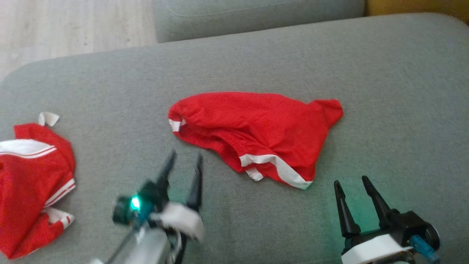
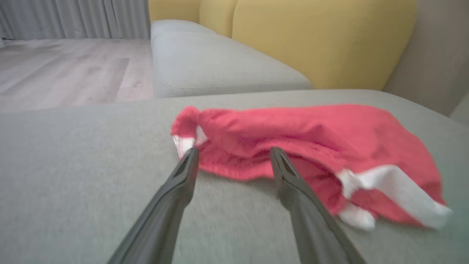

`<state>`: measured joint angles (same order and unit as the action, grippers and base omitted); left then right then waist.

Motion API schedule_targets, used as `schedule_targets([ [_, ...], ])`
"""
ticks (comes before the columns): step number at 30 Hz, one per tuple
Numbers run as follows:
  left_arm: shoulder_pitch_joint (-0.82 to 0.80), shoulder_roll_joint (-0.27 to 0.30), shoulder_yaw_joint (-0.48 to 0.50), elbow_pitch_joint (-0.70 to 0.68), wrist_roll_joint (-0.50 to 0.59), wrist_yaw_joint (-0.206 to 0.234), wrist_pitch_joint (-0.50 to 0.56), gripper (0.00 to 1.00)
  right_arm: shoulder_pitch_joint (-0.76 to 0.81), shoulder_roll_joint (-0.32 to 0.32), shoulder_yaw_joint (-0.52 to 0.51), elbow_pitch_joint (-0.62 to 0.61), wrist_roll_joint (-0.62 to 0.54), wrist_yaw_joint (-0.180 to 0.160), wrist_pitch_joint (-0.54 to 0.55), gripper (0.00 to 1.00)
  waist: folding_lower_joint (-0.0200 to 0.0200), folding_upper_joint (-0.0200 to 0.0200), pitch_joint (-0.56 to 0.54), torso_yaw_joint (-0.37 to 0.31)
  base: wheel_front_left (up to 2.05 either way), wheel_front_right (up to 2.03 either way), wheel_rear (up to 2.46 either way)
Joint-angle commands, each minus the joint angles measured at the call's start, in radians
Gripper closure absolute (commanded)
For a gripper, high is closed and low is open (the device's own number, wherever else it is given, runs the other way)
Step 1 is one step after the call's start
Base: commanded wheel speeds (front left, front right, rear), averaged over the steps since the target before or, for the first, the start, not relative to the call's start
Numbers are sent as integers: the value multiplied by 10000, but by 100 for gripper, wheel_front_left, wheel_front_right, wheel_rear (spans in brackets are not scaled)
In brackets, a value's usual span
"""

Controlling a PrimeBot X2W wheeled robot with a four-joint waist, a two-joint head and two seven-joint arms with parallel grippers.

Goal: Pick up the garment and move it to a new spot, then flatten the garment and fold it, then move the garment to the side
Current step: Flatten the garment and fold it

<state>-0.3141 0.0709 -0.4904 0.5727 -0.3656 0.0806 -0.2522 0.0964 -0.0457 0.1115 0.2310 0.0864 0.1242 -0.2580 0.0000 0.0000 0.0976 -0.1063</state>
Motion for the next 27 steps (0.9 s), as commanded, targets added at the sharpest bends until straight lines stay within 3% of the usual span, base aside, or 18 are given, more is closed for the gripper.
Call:
schedule_targets([
  [1,278,5,47,-453,228,-323,-93,0,2,-80,282,-234,-34,65,-38,0,0,0,-228,206,0,0,0],
  [3,503,-59,-218,-350,266,-728,-93,0,8,-82,359,-191,-34,65,-38,0,0,0,-303,201,0,0,0],
  [10,98,-178,-1044,610,293,-1383,-94,0,-56,-219,553,-139,11,65,-38,0,0,0,-349,-180,0,0,0],
  [25,-1669,-205,-2220,2331,-1598,-1338,-94,0,-316,-243,634,-230,60,65,-38,0,0,0,276,-1582,0,0,0],
  [26,-1778,-205,-2277,2395,-1689,-1349,-94,20,-336,-235,633,-241,64,65,-38,0,0,0,327,-1620,0,0,0],
  [27,-1899,-205,-2283,2376,-1754,-1342,-94,51,-356,-227,628,-253,68,65,-38,0,0,0,380,-1656,0,0,0],
])
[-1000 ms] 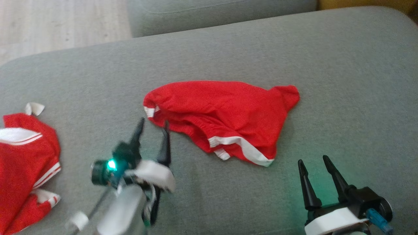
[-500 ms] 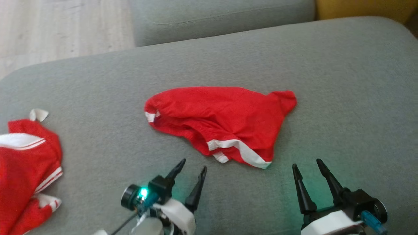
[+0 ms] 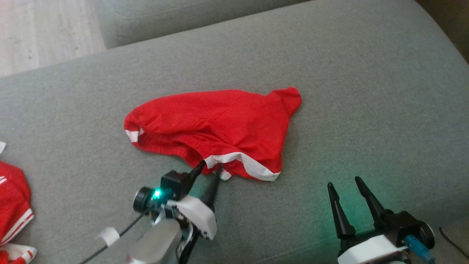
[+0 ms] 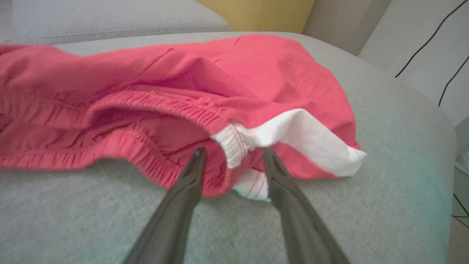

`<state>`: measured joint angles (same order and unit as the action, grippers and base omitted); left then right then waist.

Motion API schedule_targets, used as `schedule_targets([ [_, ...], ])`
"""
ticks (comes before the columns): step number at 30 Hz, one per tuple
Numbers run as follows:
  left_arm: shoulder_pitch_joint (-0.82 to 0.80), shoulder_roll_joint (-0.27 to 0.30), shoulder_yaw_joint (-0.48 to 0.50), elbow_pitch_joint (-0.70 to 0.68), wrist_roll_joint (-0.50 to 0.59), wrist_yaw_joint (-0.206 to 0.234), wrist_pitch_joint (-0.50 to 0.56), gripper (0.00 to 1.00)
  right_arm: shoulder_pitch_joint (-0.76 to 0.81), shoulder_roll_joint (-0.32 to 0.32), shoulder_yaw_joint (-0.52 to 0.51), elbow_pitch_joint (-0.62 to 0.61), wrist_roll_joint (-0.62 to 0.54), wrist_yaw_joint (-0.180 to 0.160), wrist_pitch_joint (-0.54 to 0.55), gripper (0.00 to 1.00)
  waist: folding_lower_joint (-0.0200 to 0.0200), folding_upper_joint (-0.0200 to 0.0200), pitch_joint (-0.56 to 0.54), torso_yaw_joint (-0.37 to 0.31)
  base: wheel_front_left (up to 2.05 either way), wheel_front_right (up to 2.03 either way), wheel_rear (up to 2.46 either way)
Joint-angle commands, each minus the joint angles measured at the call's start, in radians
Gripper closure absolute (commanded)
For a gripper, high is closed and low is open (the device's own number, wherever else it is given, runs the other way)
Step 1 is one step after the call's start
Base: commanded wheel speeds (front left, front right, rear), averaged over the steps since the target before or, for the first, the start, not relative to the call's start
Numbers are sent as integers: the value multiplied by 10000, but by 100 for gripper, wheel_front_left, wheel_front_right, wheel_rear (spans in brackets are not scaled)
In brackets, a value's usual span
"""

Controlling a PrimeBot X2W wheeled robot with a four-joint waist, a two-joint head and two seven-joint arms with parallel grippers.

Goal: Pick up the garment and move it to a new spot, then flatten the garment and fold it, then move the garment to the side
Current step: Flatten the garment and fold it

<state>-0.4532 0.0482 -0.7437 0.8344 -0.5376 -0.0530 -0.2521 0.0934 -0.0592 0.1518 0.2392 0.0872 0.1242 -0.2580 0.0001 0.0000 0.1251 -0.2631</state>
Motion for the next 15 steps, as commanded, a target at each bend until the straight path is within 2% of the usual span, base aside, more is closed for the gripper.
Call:
schedule_targets([
  [1,-624,21,233,-263,-47,13,-96,78,-341,-83,204,-343,64,65,-38,0,-1,0,145,-106,0,0,0],
  [2,-731,21,207,-341,-37,-6,-96,100,-351,-75,182,-350,67,65,-38,0,-1,0,172,-115,0,0,0],
  [8,-1514,21,-71,-1449,103,-270,-96,100,-367,-19,110,-269,73,65,-38,0,-1,0,32,-141,0,0,0],
  [11,-2450,21,-317,-2049,210,-423,-97,100,-330,17,166,-188,107,65,-38,0,-1,0,-363,-156,0,0,0],
  [15,-3919,21,-133,-2566,15,-462,-78,100,20,43,351,-17,137,65,-38,0,-1,0,-1058,-172,0,0,0],
])
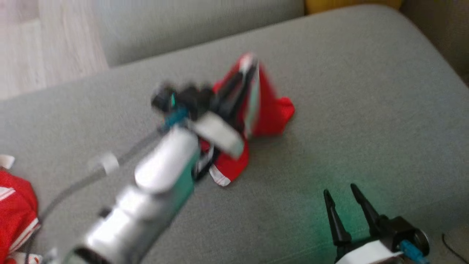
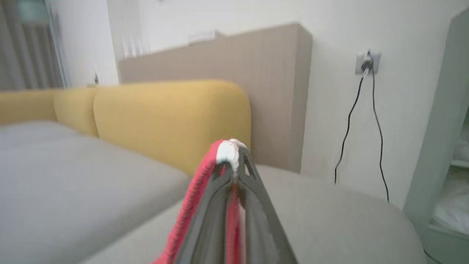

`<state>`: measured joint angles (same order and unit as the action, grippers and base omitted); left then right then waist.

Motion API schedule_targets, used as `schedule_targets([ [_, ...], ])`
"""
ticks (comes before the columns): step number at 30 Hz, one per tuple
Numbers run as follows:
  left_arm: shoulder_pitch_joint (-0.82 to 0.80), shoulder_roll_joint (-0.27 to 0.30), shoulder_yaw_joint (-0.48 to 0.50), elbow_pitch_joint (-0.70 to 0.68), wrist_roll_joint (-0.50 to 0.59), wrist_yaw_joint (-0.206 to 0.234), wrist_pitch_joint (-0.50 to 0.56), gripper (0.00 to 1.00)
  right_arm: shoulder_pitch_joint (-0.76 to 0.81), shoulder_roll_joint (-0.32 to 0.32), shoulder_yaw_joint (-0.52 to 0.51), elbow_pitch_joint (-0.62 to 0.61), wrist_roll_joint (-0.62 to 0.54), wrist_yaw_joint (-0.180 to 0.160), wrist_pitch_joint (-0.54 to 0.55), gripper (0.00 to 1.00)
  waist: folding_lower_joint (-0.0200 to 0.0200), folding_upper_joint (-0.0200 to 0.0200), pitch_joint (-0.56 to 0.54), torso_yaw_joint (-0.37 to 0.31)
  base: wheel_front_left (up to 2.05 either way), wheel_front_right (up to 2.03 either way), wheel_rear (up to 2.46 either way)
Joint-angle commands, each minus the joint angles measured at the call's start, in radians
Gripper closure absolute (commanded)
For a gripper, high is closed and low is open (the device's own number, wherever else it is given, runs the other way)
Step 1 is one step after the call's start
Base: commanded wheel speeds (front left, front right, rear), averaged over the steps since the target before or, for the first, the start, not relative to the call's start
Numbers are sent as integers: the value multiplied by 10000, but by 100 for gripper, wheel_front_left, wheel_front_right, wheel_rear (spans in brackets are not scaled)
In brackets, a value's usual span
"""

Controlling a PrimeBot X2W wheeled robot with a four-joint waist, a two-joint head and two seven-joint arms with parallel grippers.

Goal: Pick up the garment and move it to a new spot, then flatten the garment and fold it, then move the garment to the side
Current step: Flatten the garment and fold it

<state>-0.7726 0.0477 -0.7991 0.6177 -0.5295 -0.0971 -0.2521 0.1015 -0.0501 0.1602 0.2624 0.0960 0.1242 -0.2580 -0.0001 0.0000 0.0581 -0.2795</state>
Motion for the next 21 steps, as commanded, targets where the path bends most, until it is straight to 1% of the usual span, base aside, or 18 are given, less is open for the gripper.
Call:
schedule_targets([
  [1,-1098,26,516,-497,-145,-7,-14,100,-20,-44,283,-247,60,65,-38,0,1,0,-487,24,0,0,0],
  [3,-1974,114,810,-713,-270,34,319,100,26,-37,210,-280,72,65,-38,0,1,0,-702,173,0,0,0],
  [7,-2174,500,1059,-872,-472,109,836,100,83,-31,26,-362,56,65,-38,0,1,0,-788,451,0,0,0],
  [10,-1584,845,1270,-812,-1024,204,1607,100,211,-26,-119,-446,52,65,-38,0,1,0,-754,905,0,0,0],
  [13,-692,1259,1279,-661,-1427,172,2106,100,264,-19,-132,-464,57,65,-38,0,1,0,-638,1334,0,0,0],
  [17,187,1797,1169,-358,-1641,22,2222,100,92,-13,23,-426,98,65,-38,0,1,0,-353,1871,0,0,0],
  [21,390,2070,1100,-195,-1721,-94,2140,100,-330,-78,493,-109,-22,65,-38,0,1,0,24,2301,0,0,0],
])
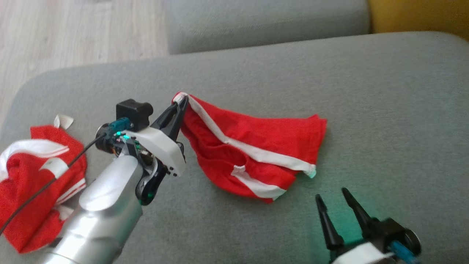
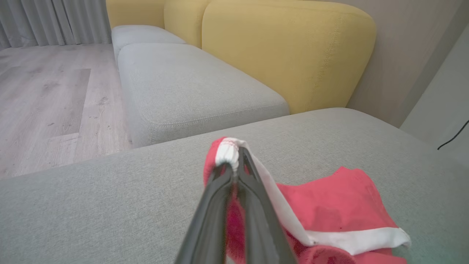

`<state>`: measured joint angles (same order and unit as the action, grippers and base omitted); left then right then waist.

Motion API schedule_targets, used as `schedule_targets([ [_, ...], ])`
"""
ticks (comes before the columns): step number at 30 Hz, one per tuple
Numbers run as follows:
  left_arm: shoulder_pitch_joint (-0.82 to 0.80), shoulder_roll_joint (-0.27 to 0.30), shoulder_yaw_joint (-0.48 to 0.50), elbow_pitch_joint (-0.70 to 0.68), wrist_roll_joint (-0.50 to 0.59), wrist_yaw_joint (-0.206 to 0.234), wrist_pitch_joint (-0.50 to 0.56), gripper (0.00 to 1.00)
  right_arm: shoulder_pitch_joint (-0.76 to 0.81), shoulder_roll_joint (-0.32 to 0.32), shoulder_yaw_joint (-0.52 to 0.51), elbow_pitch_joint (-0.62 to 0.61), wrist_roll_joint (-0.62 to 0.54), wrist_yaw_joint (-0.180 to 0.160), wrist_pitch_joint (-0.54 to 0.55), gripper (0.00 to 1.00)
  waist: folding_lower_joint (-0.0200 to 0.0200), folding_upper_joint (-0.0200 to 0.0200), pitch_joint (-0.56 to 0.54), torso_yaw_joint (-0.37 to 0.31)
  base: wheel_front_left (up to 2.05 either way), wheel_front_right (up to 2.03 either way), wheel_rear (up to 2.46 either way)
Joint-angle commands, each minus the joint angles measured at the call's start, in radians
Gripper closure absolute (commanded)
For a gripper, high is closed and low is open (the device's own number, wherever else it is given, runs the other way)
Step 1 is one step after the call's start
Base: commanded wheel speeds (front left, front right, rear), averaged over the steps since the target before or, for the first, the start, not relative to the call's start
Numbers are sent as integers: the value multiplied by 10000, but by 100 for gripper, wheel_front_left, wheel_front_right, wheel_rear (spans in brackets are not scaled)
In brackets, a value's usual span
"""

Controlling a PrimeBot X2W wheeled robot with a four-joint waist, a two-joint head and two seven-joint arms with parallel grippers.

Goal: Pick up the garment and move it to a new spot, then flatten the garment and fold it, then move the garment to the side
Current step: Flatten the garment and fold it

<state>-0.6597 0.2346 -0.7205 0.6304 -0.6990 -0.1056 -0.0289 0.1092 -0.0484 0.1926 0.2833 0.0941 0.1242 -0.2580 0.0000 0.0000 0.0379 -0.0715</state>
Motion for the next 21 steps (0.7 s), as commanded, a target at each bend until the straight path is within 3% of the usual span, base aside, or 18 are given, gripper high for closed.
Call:
schedule_targets([
  [1,-755,245,313,-306,-43,-31,-126,100,-551,-133,294,-224,-68,65,-38,0,0,0,301,292,0,0,0],
  [6,-958,321,250,-224,-82,-113,-290,100,-1191,-180,647,363,-215,65,-38,0,0,0,529,560,0,0,0],
  [19,-1346,188,-21,-55,-107,-185,-537,100,-2294,-41,86,1758,-1262,65,-38,0,0,0,799,799,0,0,0],
  [21,-1404,175,-70,-55,-115,-194,-556,100,-2414,-31,71,1845,-1326,65,-38,5,0,0,846,835,0,0,0],
])
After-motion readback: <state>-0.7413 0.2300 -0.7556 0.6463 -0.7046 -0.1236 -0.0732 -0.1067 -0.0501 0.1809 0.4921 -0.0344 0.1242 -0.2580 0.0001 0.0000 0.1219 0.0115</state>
